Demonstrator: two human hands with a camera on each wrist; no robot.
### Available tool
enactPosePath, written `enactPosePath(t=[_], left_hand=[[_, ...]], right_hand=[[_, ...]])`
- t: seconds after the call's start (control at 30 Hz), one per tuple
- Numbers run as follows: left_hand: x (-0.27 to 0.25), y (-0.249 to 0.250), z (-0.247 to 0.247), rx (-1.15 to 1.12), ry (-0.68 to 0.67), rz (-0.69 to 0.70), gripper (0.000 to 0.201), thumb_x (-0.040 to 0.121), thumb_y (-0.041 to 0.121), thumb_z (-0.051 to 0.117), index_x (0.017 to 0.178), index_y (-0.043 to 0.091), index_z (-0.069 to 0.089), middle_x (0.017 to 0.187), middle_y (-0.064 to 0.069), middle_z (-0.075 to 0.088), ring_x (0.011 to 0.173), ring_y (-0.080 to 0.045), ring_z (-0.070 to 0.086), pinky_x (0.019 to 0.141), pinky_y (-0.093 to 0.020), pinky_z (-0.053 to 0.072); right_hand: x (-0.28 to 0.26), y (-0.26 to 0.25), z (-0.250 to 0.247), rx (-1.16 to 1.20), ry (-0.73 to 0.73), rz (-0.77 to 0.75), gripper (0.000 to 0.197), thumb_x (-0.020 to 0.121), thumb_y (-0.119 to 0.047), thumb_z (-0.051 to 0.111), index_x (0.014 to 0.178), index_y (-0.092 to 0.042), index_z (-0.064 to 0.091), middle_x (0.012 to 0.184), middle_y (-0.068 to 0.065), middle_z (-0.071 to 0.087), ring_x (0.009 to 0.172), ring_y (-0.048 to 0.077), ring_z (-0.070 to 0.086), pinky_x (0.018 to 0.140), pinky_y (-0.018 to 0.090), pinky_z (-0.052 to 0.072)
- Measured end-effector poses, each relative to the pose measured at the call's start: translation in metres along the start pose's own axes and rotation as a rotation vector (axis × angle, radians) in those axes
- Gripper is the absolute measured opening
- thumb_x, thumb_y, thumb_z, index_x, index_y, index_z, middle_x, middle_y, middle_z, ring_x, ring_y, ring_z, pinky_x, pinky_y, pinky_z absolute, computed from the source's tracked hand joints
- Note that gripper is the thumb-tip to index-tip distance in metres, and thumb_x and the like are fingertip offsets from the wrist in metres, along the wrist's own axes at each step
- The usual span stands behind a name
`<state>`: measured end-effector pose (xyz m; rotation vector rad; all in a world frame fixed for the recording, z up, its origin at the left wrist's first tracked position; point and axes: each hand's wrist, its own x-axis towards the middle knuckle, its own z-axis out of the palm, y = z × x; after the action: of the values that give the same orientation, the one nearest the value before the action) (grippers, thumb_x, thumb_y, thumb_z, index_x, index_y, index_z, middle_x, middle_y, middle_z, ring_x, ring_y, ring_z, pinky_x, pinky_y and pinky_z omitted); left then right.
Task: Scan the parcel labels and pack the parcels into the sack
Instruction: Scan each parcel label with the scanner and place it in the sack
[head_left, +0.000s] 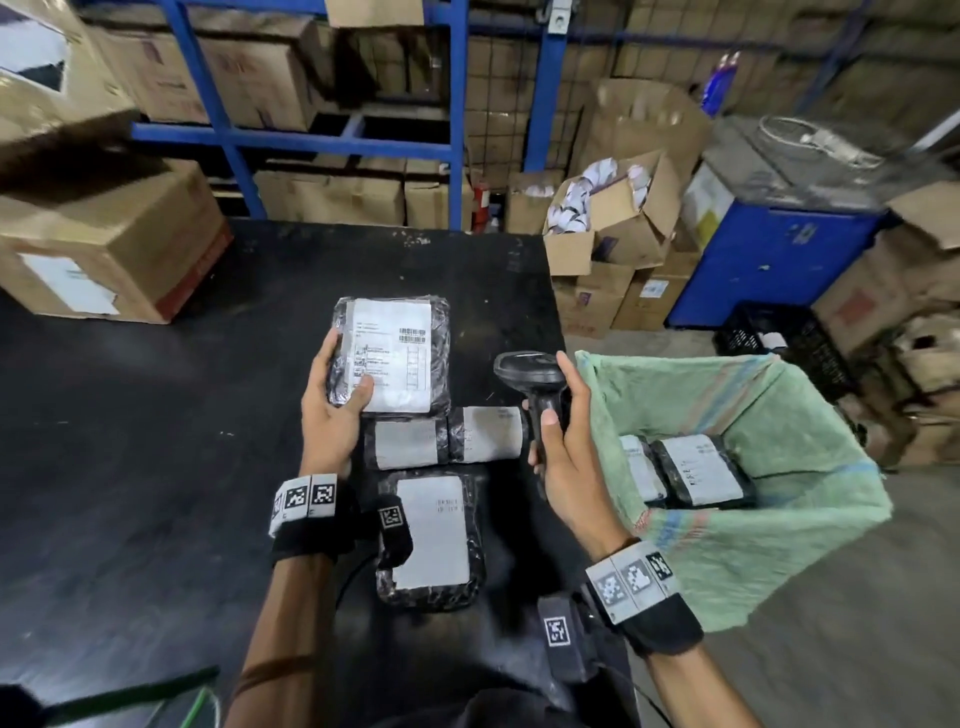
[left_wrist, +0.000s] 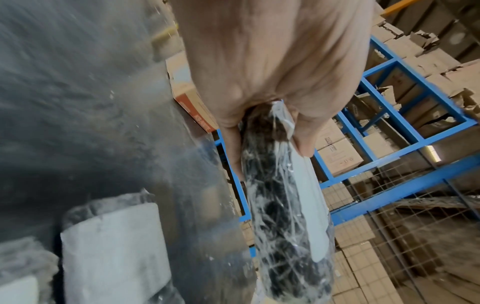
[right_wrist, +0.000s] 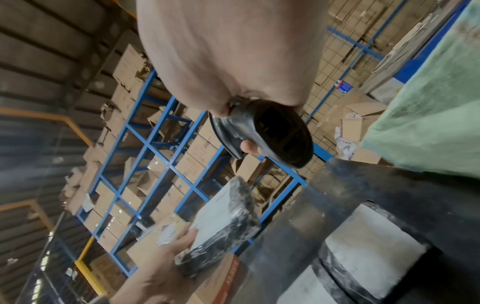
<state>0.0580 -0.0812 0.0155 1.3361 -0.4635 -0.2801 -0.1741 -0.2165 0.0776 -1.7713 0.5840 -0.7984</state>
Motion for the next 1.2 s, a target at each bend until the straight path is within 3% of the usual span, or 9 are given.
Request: enactPosePath(t=[0.07,0.13,0.23,0.37,0.57,0.83,1.07,1.17,1.2], left_hand=[[0.008,0.001,0.016,-0.012,-0.004,0.017,0.073,0.095,-0.003,0.069,0.156,0.026,0.043,0.158,0.002,0.05,0.145,-0.018,0.05,0.12,-0.047,0.042],[0.013,0.004,0.035,-0.04,-0.003,0.03,0.076,0.094,-0.001,0.071,0.157,0.029,0.041,0.157,0.005,0.05,0.145,-0.018,0.049,0.121,-0.052,0.039],[0.006,0.007,0.063,-0.068,0.006,0.034,0.074,0.094,-0.001,0.071,0.157,0.026,0.042,0.157,0.01,0.05,0.145,-0.01,0.048,0.123,-0.047,0.038],[-0.009,-0.002,0.082,-0.076,-0.002,0.067,0.07,0.095,0.006,0.073,0.155,0.031,0.045,0.16,0.007,0.047,0.15,-0.018,0.042,0.122,-0.054,0.036],[-0.021,-0.007,0.092,-0.138,-0.047,-0.003,0.069,0.092,0.019,0.075,0.153,0.033,0.047,0.159,0.004,0.049,0.148,-0.022,0.046,0.12,-0.058,0.037],[-0.027,-0.009,0.102,-0.163,-0.053,-0.04,0.07,0.091,0.012,0.073,0.154,0.029,0.047,0.157,0.004,0.052,0.147,-0.021,0.048,0.12,-0.058,0.038],[-0.029,-0.009,0.107,-0.164,-0.069,-0.055,0.071,0.092,0.01,0.073,0.154,0.029,0.046,0.156,0.004,0.053,0.145,-0.02,0.049,0.12,-0.056,0.039],[-0.03,-0.009,0.107,-0.163,-0.07,-0.06,0.071,0.092,0.01,0.073,0.155,0.029,0.046,0.156,0.005,0.053,0.145,-0.018,0.05,0.12,-0.056,0.038],[-0.03,-0.009,0.107,-0.164,-0.069,-0.059,0.071,0.092,0.01,0.073,0.155,0.029,0.045,0.156,0.005,0.053,0.145,-0.019,0.05,0.12,-0.056,0.038]], right_hand=[[0.005,-0.012,0.002,0.041,0.014,-0.001,0.052,0.108,-0.011,0.032,0.156,-0.028,0.02,0.105,0.016,0.049,0.085,0.047,0.04,0.081,0.047,0.047],[0.012,-0.018,0.003,0.066,0.013,0.004,0.051,0.108,-0.02,0.033,0.152,-0.045,0.022,0.095,0.03,0.048,0.063,0.042,0.04,0.068,0.058,0.046],[0.017,-0.021,0.004,0.065,0.011,-0.034,0.05,0.108,-0.023,0.034,0.15,-0.049,0.023,0.094,0.009,0.06,0.06,0.028,0.043,0.063,0.057,0.046],[0.018,-0.035,0.003,0.065,0.002,-0.07,0.05,0.108,-0.024,0.035,0.15,-0.049,0.024,0.109,0.023,0.049,0.063,0.027,0.045,0.066,0.061,0.045],[0.012,-0.046,0.0,0.066,-0.003,-0.066,0.05,0.108,-0.023,0.035,0.15,-0.048,0.023,0.103,0.029,0.049,0.068,0.035,0.051,0.074,0.062,0.042],[0.013,-0.041,0.006,0.044,0.002,-0.064,0.05,0.108,-0.025,0.034,0.148,-0.052,0.024,0.099,0.009,0.061,0.063,0.043,0.043,0.061,0.061,0.046],[0.009,-0.044,0.002,0.05,0.015,-0.059,0.049,0.108,-0.025,0.034,0.149,-0.051,0.024,0.101,0.01,0.06,0.062,0.039,0.045,0.061,0.061,0.046],[0.007,-0.044,0.0,0.06,0.01,-0.074,0.05,0.108,-0.022,0.034,0.149,-0.048,0.023,0.107,-0.024,0.064,0.07,0.026,0.057,0.072,0.058,0.051],[0.006,-0.043,-0.001,0.058,0.009,-0.077,0.05,0.108,-0.023,0.034,0.149,-0.048,0.024,0.105,-0.028,0.063,0.068,0.031,0.054,0.069,0.059,0.05]])
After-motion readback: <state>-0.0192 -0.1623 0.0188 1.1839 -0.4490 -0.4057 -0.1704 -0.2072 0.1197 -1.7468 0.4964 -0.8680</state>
